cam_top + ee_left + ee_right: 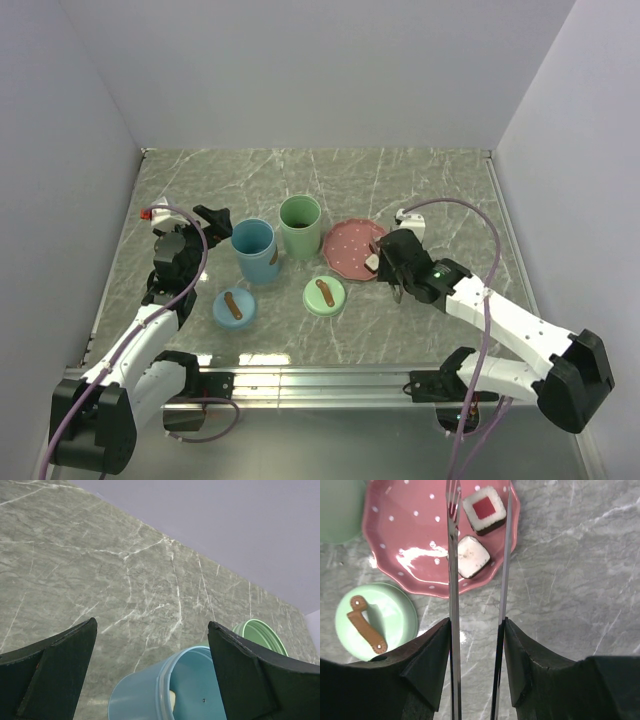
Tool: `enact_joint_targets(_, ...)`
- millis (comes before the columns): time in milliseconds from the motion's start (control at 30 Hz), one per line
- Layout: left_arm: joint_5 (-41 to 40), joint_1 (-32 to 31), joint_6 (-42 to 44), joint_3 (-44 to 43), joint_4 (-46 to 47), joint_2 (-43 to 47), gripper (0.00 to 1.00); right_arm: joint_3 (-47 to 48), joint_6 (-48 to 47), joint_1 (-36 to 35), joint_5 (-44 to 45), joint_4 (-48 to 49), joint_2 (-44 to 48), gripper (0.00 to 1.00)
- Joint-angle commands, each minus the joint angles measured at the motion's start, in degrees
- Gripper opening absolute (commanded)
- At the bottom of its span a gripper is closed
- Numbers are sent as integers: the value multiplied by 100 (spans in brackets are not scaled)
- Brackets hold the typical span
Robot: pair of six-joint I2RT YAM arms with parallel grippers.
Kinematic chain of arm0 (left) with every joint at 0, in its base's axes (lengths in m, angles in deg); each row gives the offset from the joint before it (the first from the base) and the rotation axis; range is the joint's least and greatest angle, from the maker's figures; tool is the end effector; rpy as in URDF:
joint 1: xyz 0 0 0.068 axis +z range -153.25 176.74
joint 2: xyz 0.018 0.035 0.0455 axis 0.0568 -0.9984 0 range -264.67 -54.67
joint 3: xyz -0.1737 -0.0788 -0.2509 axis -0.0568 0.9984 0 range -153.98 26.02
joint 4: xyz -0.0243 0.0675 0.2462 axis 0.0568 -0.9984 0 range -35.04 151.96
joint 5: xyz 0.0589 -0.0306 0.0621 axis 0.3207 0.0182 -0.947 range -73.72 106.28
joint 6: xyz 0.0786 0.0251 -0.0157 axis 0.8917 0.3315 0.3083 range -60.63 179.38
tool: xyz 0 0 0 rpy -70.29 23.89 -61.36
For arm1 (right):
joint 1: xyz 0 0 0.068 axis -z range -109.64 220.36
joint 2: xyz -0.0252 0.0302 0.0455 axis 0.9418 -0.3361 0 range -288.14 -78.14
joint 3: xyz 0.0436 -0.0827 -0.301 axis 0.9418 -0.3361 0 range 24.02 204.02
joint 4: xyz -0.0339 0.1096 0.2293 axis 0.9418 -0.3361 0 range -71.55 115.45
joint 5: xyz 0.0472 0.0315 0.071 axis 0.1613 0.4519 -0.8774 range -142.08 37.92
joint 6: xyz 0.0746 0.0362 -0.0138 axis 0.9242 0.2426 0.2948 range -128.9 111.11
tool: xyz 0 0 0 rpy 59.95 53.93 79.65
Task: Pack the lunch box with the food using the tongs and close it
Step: Pick up the food using the clamp
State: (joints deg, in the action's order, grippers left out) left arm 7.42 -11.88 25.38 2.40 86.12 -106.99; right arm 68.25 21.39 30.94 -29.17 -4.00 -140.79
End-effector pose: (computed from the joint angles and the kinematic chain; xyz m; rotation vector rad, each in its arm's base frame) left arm 0.2165 -0.0214 0.2828 -0.4812 1.5965 -0.4385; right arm 0.1883 0.1176 0.2627 -0.0042 2.3261 0.1248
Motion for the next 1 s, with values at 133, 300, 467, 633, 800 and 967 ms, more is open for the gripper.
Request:
enact_joint_targets(133,95,27,-89,33,282,46,99,7,48,22,46,212,105,53)
enact_joint_targets(300,86,27,-89,41,273,63,99,51,48,31,55,177,-185,53)
enact_joint_targets(467,78,27,-81,41,282,55,100,42,48,39,2,177,-256,53)
enact_joint_targets(633,86,27,-89,41,291,37,100,-46,30,31,-94,229,-81,53)
enact_joint_targets(800,86,27,-81,41,291,28,99,-63,4,31,-130,291,86,53)
enact_joint_targets(967,78,19,-81,41,264,63,99,-63,-14,22,-165,300,52,53)
